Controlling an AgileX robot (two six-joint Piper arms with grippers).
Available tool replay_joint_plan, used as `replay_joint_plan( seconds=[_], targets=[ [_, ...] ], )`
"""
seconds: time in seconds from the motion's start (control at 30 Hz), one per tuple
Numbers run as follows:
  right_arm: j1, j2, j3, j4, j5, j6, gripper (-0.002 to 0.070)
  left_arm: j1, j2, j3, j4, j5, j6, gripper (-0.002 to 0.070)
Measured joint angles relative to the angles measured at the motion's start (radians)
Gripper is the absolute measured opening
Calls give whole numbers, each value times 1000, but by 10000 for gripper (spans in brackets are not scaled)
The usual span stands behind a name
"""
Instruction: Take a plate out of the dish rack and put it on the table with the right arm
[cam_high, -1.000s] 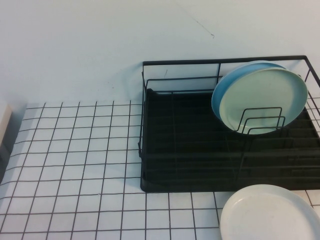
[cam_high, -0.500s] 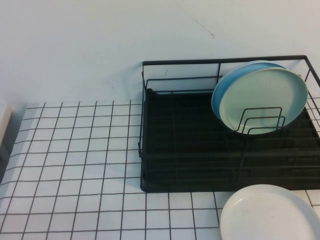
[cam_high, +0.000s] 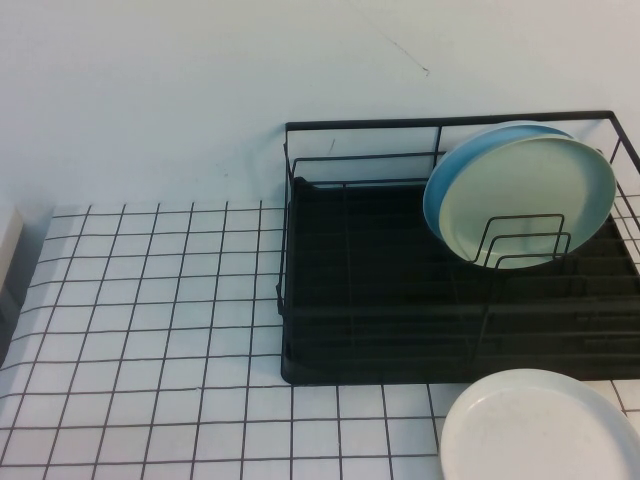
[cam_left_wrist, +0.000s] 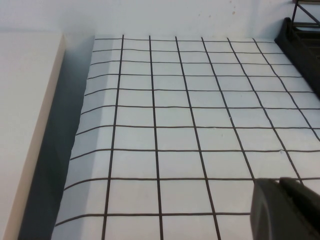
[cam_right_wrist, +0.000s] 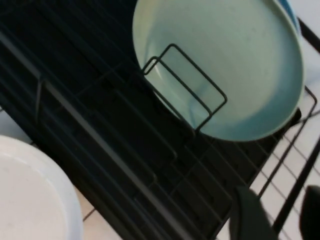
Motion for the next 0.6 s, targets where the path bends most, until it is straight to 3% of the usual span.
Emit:
replay_joint_plan(
  seconds=[0.1,0.2,0.4,0.6],
  targets=[
    [48,110,-53,6,-38,-164,337,0,0,0,0,0,0,-3],
    [92,206,-78,11,-115,-343,417,0,0,0,0,0,0,-3],
    [105,358,-112,40,-365,-418,440,0,0,0,0,0,0,-3],
    [105,518,-232,70,-398,-419,408,0,0,0,0,0,0,-3]
  ],
)
